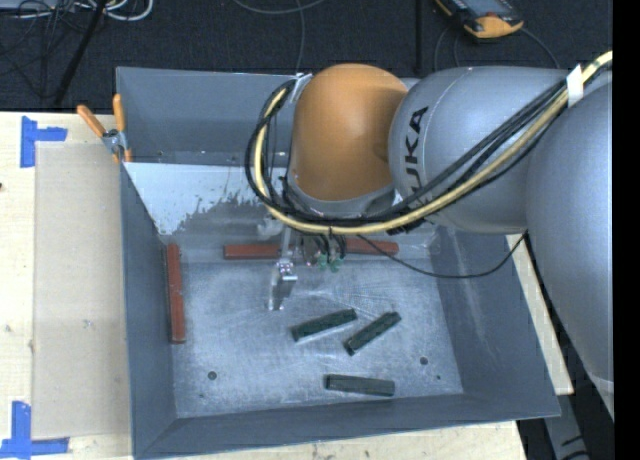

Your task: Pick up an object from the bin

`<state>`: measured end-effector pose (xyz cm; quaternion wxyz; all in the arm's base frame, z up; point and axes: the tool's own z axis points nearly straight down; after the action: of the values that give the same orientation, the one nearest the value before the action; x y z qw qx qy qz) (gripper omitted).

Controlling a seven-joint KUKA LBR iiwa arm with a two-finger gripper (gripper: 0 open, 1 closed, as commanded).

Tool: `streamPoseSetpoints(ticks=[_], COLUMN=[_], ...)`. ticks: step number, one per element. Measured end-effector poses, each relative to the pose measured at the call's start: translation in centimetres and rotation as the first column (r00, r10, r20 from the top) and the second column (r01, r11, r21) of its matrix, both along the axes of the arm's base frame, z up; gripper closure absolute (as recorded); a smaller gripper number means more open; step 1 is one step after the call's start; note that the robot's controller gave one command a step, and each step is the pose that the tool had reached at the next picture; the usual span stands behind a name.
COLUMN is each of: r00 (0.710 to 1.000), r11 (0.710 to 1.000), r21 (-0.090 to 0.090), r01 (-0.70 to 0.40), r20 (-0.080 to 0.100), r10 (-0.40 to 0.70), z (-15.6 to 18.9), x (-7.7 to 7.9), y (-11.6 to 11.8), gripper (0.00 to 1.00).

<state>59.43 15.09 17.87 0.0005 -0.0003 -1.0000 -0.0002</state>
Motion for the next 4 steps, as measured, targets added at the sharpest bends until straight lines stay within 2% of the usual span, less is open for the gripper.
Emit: streamPoseSetpoints(ticks=[1, 2, 3, 4], r00=[0.998, 0.991, 0.992, 0.973], r11=[0.998, 0.991, 0.992, 0.973], r21=[0.0, 0.002, 0.0, 0.0], r01=[-0.07, -0.134, -0.124, -0.23], r20=[0.005, 0.002, -0.001, -0.007], r10=[0.07, 0.134, 0.124, 0.23], z=[-7.3, -7.8, -7.0, -10.2], x=[-0.3, -0.4, -2.9, -2.3], y=[-7.2, -10.0, -14.1, -13.1], gripper=[0.0, 0.0, 0.0, 0.0])
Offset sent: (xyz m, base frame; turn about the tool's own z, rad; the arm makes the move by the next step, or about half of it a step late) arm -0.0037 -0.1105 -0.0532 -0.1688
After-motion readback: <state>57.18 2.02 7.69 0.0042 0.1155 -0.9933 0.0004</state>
